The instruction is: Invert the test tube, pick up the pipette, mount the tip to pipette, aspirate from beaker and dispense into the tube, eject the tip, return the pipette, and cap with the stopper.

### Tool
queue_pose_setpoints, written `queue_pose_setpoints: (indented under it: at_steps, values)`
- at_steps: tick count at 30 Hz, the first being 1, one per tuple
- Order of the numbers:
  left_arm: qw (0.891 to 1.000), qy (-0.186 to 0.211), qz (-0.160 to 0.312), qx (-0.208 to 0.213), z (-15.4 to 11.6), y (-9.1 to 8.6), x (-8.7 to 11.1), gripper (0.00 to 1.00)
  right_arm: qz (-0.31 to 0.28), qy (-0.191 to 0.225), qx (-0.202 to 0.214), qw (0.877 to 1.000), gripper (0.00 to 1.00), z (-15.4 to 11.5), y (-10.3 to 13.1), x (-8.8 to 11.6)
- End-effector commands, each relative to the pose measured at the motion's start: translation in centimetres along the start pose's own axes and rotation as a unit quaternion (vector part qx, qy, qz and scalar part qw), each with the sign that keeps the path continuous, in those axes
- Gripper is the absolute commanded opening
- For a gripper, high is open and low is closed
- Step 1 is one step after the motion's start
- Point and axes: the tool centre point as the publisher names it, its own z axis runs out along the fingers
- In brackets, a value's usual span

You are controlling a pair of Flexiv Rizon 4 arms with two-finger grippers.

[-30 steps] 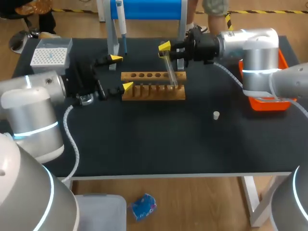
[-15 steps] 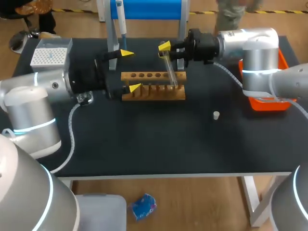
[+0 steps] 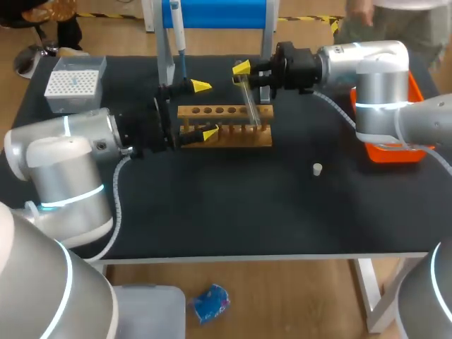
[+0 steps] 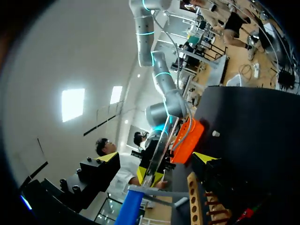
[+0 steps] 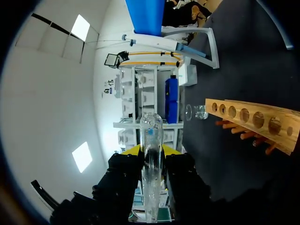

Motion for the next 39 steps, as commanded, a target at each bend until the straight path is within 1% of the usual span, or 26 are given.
queue_pose_setpoints:
  at_steps: [1, 7, 8, 9, 11, 13, 15, 16, 18, 19, 20, 24, 28, 31, 39]
  values:
    - [1.0, -0.013, 0.006, -0.026, 0.4, -0.5, 0.3, 1.0, 0.0, -0.001, -0.001, 1.0, 0.0, 0.0, -0.1, 0.1]
    - [1.0, -0.013, 0.006, -0.026, 0.4, -0.5, 0.3, 1.0, 0.0, -0.001, -0.001, 1.0, 0.0, 0.0, -0.1, 0.1]
    - [1.0, -0.003, 0.013, -0.02, 0.8, -0.5, 0.3, 1.0, 0.0, -0.001, -0.001, 1.0, 0.0, 0.0, -0.1, 0.1]
    - [0.999, 0.012, 0.027, -0.013, 1.4, -0.7, 0.3, 1.0, 0.0, -0.001, -0.001, 1.0, 0.0, 0.0, -0.1, 0.1]
    - [0.997, 0.023, 0.066, 0.012, 3.0, -1.3, 0.3, 1.0, 0.0, -0.001, -0.001, 1.0, 0.0, 0.0, -0.1, 0.1]
    - [0.993, 0.035, 0.106, 0.039, 4.8, -2.0, 0.4, 1.0, 0.0, -0.001, -0.001, 1.0, 0.0, 0.0, -0.1, 0.1]
    - [0.988, 0.049, 0.129, 0.066, 6.4, -2.5, 0.7, 1.0, 0.0, -0.001, -0.001, 1.0, 0.0, 0.0, -0.1, 0.1]
    - [0.986, 0.057, 0.14, 0.073, 7.0, -2.6, 0.9, 1.0, 0.0, -0.001, -0.001, 1.0, 0.0, 0.0, -0.1, 0.1]
    - [0.983, 0.059, 0.148, 0.086, 8.0, -2.7, 1.2, 1.0, 0.0, -0.001, -0.001, 1.0, 0.0, 0.0, -0.1, 0.1]
    - [0.982, 0.063, 0.154, 0.087, 8.4, -2.7, 1.3, 1.0, 0.0, -0.001, -0.001, 1.0, 0.0, 0.0, -0.1, 0.1]
    - [0.981, 0.057, 0.16, 0.091, 8.8, -2.7, 1.3, 1.0, 0.0, -0.001, -0.001, 1.0, 0.0, 0.0, -0.1, 0.1]
    - [0.98, 0.052, 0.166, 0.095, 9.9, -2.6, 1.4, 1.0, 0.0, -0.001, -0.001, 1.0, 0.0, 0.0, -0.1, 0.1]
    - [0.979, 0.05, 0.171, 0.103, 10.3, -2.5, 1.6, 1.0, 0.0, -0.001, -0.001, 1.0, 0.0, 0.0, -0.1, 0.1]
    - [0.979, 0.052, 0.169, 0.105, 10.1, -2.2, 1.6, 1.0, 0.0, -0.001, -0.001, 1.0, 0.0, 0.0, -0.1, 0.1]
    - [0.977, 0.049, 0.183, 0.1, 9.3, -1.6, 0.9, 1.0, 0.0, -0.001, -0.001, 1.0, 0.0, 0.0, -0.1, 0.1]
